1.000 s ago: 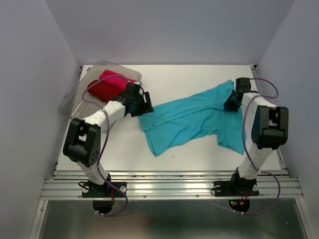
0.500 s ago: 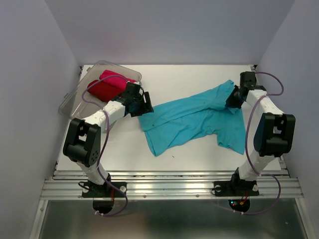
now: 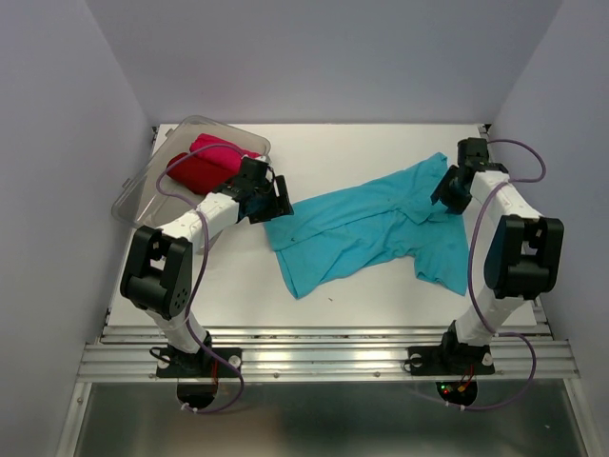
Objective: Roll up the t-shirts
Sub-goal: Fold the T-shirt at the center of the board.
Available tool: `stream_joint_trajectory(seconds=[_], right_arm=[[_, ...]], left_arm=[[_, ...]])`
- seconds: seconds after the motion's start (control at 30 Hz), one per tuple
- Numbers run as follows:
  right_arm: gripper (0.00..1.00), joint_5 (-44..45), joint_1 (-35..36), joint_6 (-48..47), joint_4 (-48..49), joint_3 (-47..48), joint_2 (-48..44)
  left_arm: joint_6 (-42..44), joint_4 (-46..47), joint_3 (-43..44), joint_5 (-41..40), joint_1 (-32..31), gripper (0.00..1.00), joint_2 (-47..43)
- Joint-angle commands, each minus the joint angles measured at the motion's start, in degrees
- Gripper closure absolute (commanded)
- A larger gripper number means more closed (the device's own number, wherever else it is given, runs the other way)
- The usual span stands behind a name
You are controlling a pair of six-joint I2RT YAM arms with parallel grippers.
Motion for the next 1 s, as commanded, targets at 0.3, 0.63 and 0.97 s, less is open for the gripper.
stream_joint_trajectory(seconds=[0.3,0.63,0.97], right_arm=[[0.62,9.2,-1.6,2.6,4.1,-2.2,3.2],[0.62,8.3,-3.9,2.6,7.4,-2.2,7.6],[0.69,6.9,-3.9,2.0,8.5,-0.1,9.6]], left_arm=[[1.8,0.1,0.5,0.4,-0.3,0.21,0.5],[2.1,0.1,0.1,0.5,-0.3,0.21,0.6],[2.2,0.1,0.9,0.6,-0.3,0.21,1.8]])
